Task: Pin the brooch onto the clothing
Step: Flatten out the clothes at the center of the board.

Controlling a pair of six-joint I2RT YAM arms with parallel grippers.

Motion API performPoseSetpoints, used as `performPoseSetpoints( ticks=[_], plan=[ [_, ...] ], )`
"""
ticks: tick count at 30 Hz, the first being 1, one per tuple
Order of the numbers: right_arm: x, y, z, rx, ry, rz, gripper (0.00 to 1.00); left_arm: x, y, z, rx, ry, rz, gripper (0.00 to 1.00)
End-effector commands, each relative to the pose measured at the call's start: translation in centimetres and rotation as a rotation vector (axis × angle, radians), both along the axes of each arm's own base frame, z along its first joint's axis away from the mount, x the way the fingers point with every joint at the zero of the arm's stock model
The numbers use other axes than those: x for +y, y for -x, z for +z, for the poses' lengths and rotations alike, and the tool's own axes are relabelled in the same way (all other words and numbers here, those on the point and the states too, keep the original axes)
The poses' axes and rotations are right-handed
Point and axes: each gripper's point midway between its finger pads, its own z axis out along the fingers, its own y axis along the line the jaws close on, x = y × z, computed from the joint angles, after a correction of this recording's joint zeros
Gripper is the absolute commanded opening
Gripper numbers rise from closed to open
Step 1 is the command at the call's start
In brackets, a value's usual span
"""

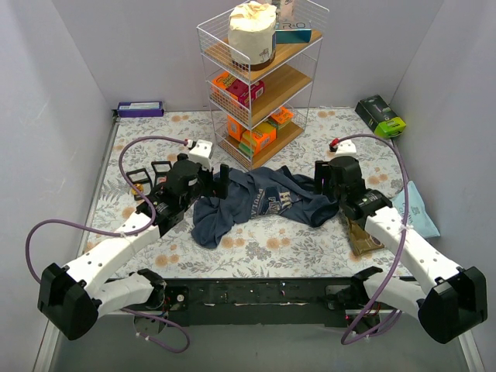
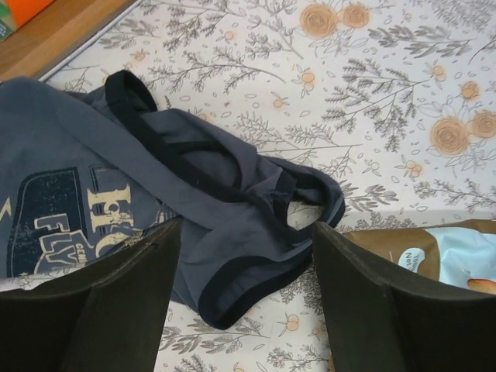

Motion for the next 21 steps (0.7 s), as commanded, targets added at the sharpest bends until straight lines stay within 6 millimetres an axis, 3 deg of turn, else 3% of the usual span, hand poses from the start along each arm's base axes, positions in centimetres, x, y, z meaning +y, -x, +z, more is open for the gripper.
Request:
performPoseSetpoints(
  ticks=[1,8,9,13,18,21],
  plan=[
    [0.1,1.1,-2.1,0.046,-0.024,0.012,0.77,-1.4,1.1,-0.4,-0.004,-0.020,-0.113,0.98],
    [0.3,1.5,-6.1,0.116,-0.038,-0.004,0.79,-5.8,1.8,-2.0,0.086,0.016,-0.300,0.98],
    [0.2,1.4,-6.8,0.139,-0.028,-0.011,0.79,-6.4,1.6,-3.0,0.119,0.007,-0.317,0.98],
    [-0.3,0.4,-7.4,0.171,-0.022,-0.025,0.82,-8.0,0.6,-4.4,0.189,0.000,-0.333,0.98],
    [-0.6,-1.2,-6.2,0.149,-0.072,0.013,0.84,-11.3,0.2,-4.3,0.216,0.010,-0.409,0.98],
    [-0.9,-2.1,-5.8,0.136,-0.087,0.014,0.84,-12.9,-0.2,-5.6,0.226,-0.042,-0.444,0.98]
  ],
)
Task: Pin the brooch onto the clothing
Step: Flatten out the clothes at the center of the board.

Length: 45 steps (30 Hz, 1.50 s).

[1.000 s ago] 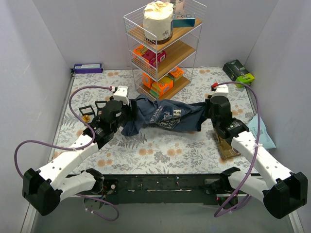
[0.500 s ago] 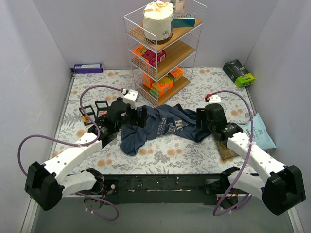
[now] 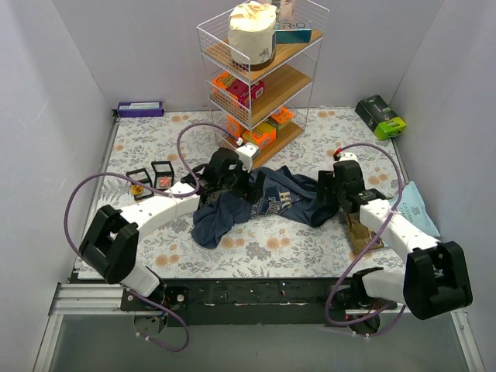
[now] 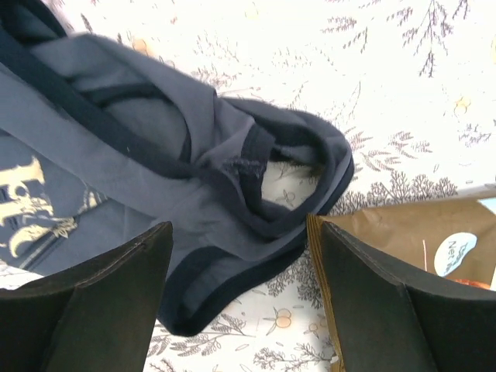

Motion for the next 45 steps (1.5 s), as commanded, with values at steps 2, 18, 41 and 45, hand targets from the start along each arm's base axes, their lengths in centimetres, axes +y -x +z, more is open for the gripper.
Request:
performPoseSetpoints(
  ticks=[2,18,41,45],
  plan=[
    [0.8,-3.6,3.0,-0.106,-0.071,0.037,0.85,-2.7,-0.7,-1.2,0.013,-0.047,-0.061,0.95],
    [1.7,-5.6,-0.7,0.015,-0.119,0.082,0.41,-0.7,2.4,-9.4,0.249,-0.123,0.018,0.09],
    [24.9,-0.3,4.4,-0.025,-0.351,0.615,0.01,6.0,8.8,4.8,0.063,0.205,0.181,0.91],
    [25.4,0.0,6.5,-0.049,-0.387,0.622,0.53,5.8,8.6,8.7,-0.021,0.245,0.144,0.98]
  ],
)
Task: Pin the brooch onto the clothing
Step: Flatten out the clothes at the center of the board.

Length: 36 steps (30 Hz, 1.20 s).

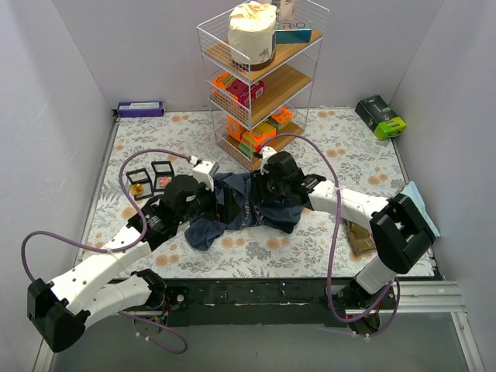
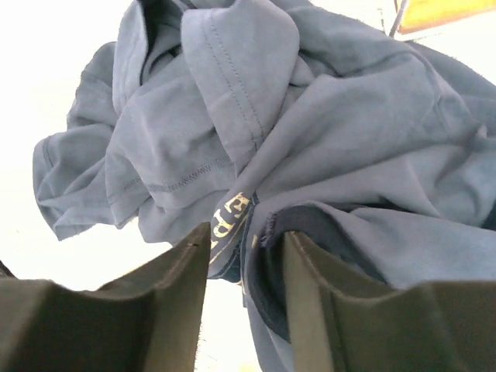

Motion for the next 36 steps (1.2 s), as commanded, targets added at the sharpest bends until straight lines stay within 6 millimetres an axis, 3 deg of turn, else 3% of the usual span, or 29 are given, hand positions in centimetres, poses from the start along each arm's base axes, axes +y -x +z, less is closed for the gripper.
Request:
performPoseSetpoints(
  ticks=[1,3,5,6,8,9,11,12,14,15,16,17,18,21,23,24,25,27,28,30,36],
  plan=[
    [0.9,-1.3,4.5,-0.057,-0.104,-0.025,0.59,0.0,-0.6,3.9,-0.085,0.026,-0.005,0.98],
    [-1.0,-1.7,5.7,-0.076,-0.112,-0.066,0.78,-0.6,-0.8,4.4,-0.100,0.023,-0.040,0.98],
    [-2.9,-2.0,7.4,-0.101,-0.139,-0.104,0.81,-1.9,-0.8,4.0,-0.083,0.032,-0.092,0.98],
    [-5.2,-2.5,6.6,-0.085,-0.129,-0.153,0.81,-2.4,-0.8,4.1,-0.086,0.039,-0.115,0.98],
    [-7.7,-2.6,7.9,-0.119,-0.150,-0.206,0.82,-4.2,-1.0,3.9,-0.081,0.061,-0.176,0.98],
    [-10.3,-3.1,6.9,-0.106,-0.133,-0.270,0.83,-4.8,-1.1,3.7,-0.080,0.067,-0.199,0.98],
    [-13.4,-3.3,7.4,-0.142,-0.124,-0.329,0.84,-6.9,-1.4,3.1,-0.070,0.075,-0.262,0.98],
    [-16.2,-3.9,6.8,-0.137,-0.094,-0.407,0.85,-7.5,-1.5,2.9,-0.063,0.079,-0.278,0.98],
    [-19.2,-3.6,5.9,-0.124,-0.058,-0.475,0.85,-9.6,-1.7,3.7,-0.085,0.085,-0.329,0.97],
    [-21.4,-3.5,5.3,-0.099,-0.036,-0.534,0.85,-10.8,-1.9,2.5,-0.067,0.062,-0.354,0.97],
    [-22.3,-3.2,4.8,-0.087,-0.024,-0.556,0.85,-12.2,-1.3,2.1,-0.071,0.047,-0.398,0.96],
    [-23.0,-3.0,5.0,-0.099,-0.022,-0.570,0.85,-13.4,-1.6,3.1,-0.112,0.042,-0.427,0.95],
    [-23.9,-2.8,4.9,-0.095,-0.016,-0.594,0.85,-14.7,-1.6,1.2,-0.087,0.005,-0.460,0.93],
    [-24.5,-2.2,5.1,-0.114,-0.010,-0.607,0.85,-18.0,-1.0,0.9,-0.130,-0.029,-0.561,0.90],
    [-24.6,-1.7,5.1,-0.124,-0.006,-0.606,0.84,-19.7,-1.0,-1.5,-0.097,-0.076,-0.600,0.87],
    [-24.9,-1.5,4.8,-0.122,0.006,-0.611,0.84,-20.5,-1.4,-1.0,-0.120,-0.073,-0.613,0.81],
    [-25.0,-1.4,4.7,-0.126,0.020,-0.606,0.84,-21.0,-1.8,-2.7,-0.096,-0.101,-0.622,0.78],
    [-25.8,-0.9,4.1,-0.114,0.057,-0.629,0.84,-21.7,-2.5,-3.3,-0.107,-0.131,-0.635,0.72],
    [-25.9,-0.7,4.0,-0.111,0.065,-0.625,0.84,-21.8,-2.7,-4.8,-0.087,-0.159,-0.639,0.72],
    [-26.5,-0.4,3.8,-0.116,0.088,-0.646,0.84,-21.8,-3.3,-5.8,-0.091,-0.197,-0.630,0.70],
    [-26.3,0.1,3.9,-0.125,0.066,-0.638,0.84,-21.9,-4.5,-6.3,-0.116,-0.228,-0.601,0.66]
  ],
)
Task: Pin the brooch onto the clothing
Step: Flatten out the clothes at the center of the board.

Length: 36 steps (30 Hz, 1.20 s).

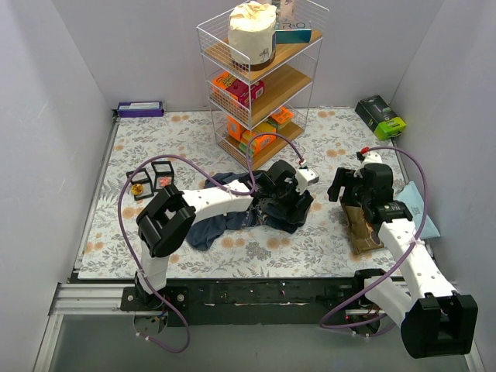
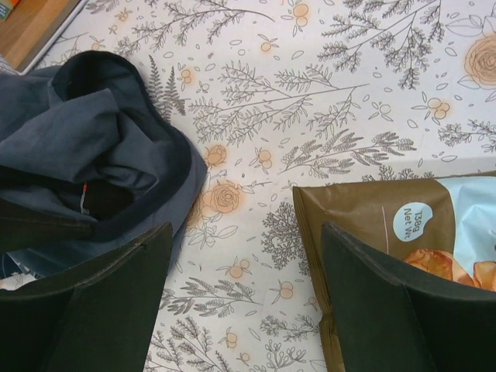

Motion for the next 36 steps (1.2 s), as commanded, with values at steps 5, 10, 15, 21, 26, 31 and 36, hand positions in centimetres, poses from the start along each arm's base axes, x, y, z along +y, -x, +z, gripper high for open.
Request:
performPoseSetpoints(
  ticks=[5,10,15,21,26,31,36],
  plan=[
    [0.3,0.5,-0.2,0.001,-0.010,0.022,0.84,-0.2,-1.9,2.1,-0.127,0.014,0.003,0.70],
    [0.6,0.5,-0.6,0.017,-0.023,0.035,0.83,-0.2,-2.7,1.0,-0.145,-0.016,0.013,0.71],
    [0.5,0.7,-1.1,0.030,-0.014,0.036,0.84,-0.3,-2.5,0.0,-0.123,-0.027,0.005,0.71],
    [0.5,0.7,-1.5,0.039,-0.012,0.037,0.83,-0.8,-1.4,0.6,-0.080,0.021,-0.018,0.64],
    [0.6,0.8,-2.2,0.055,-0.016,0.038,0.83,-1.3,-0.3,1.3,-0.032,0.087,-0.032,0.59],
    [0.7,0.8,-2.7,0.068,-0.018,0.043,0.83,-1.8,0.0,0.4,0.004,0.091,-0.042,0.54],
    [0.7,0.9,-2.8,0.070,-0.017,0.042,0.83,-2.3,-0.1,-0.2,0.018,0.088,-0.044,0.46]
  ],
)
